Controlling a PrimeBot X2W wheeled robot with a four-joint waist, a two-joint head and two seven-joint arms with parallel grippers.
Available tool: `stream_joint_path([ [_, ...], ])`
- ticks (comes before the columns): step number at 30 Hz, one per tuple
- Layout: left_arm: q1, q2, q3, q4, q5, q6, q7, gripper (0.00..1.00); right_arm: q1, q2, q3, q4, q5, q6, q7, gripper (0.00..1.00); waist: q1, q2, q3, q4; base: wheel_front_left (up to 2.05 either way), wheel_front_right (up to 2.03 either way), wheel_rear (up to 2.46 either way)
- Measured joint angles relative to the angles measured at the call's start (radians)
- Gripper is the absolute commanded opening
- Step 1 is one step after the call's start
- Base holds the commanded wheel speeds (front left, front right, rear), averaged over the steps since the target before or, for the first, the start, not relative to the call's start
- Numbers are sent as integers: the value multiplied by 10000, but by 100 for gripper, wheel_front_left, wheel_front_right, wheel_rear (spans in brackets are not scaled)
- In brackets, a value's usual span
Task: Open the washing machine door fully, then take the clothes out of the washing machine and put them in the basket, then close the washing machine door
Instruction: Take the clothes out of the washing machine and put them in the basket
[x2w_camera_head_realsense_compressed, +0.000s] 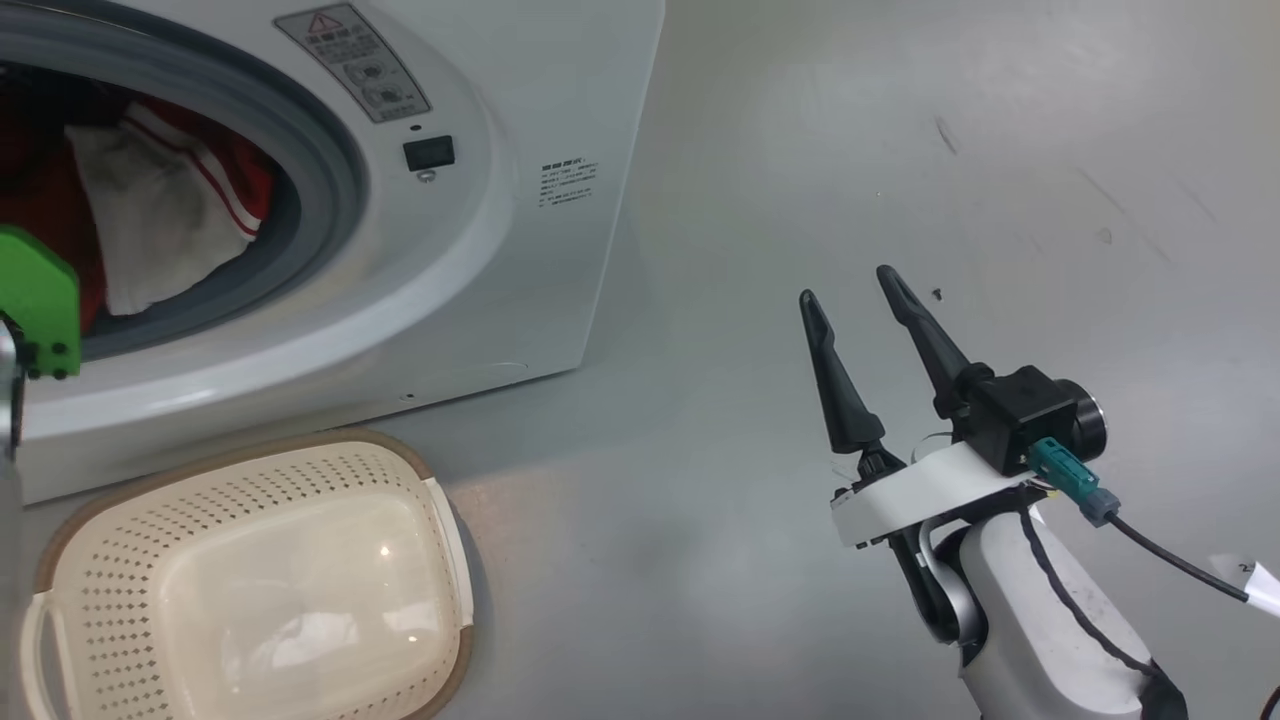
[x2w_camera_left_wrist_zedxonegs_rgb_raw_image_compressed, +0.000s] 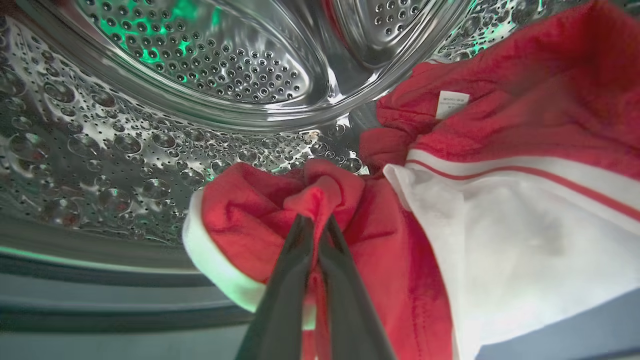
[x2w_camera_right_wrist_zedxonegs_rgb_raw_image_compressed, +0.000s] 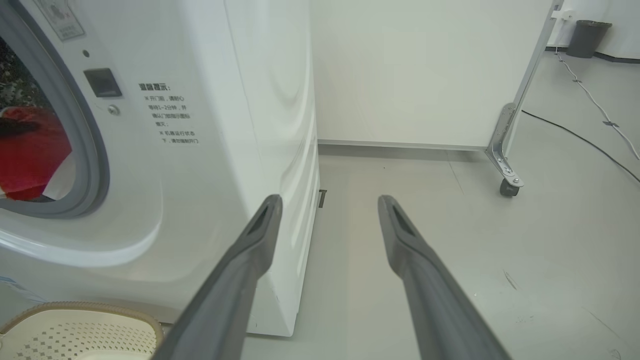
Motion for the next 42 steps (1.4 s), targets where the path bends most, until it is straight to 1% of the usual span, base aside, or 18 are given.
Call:
stream_joint_path([
  [9, 1037, -581, 75, 380, -439, -77, -1005, 0, 317, -219, -729, 29, 0, -71, 0, 100, 0, 0, -877, 441, 0, 0, 0],
  [16, 1550, -988, 155, 397, -731, -167, -1795, 0, 840, -314, -968, 117, -31, -58, 0, 100, -1, 0, -1547, 829, 0, 0, 0],
  [20, 1859, -1087, 127, 351, -784, -209, -2205, 0, 1089, -334, -1005, 155, -42, -10, 0, 100, 0, 0, -1875, 1084, 0, 0, 0],
  [24, 2185, -1210, 341, 307, -1068, -211, -2662, 0, 1273, -330, -1034, 190, -77, 35, 0, 100, 0, 0, -2194, 1318, 0, 0, 0],
  [31, 2696, -1342, 380, 31, -1200, -261, -3103, 0, 1475, -332, -1083, 194, -119, 196, 0, 100, 0, 0, -2594, 1709, 0, 0, 0],
  [34, 2810, -1344, 376, -261, -1200, -309, -3195, 0, 1509, -332, -1118, 192, -150, 207, 0, 100, -1, 0, -2725, 1830, 0, 0, 0],
  [39, 3059, -1413, 616, -704, -1394, -309, -3279, 0, 1652, -328, -1126, 194, -178, 293, 0, 100, -1, 0, -2879, 1956, 0, 0, 0],
  [42, 3319, -1595, 570, -941, -1434, -309, -3283, 0, 1685, -330, -1195, 205, -182, 293, 0, 100, -1, 0, -2948, 2008, 0, 0, 0],
])
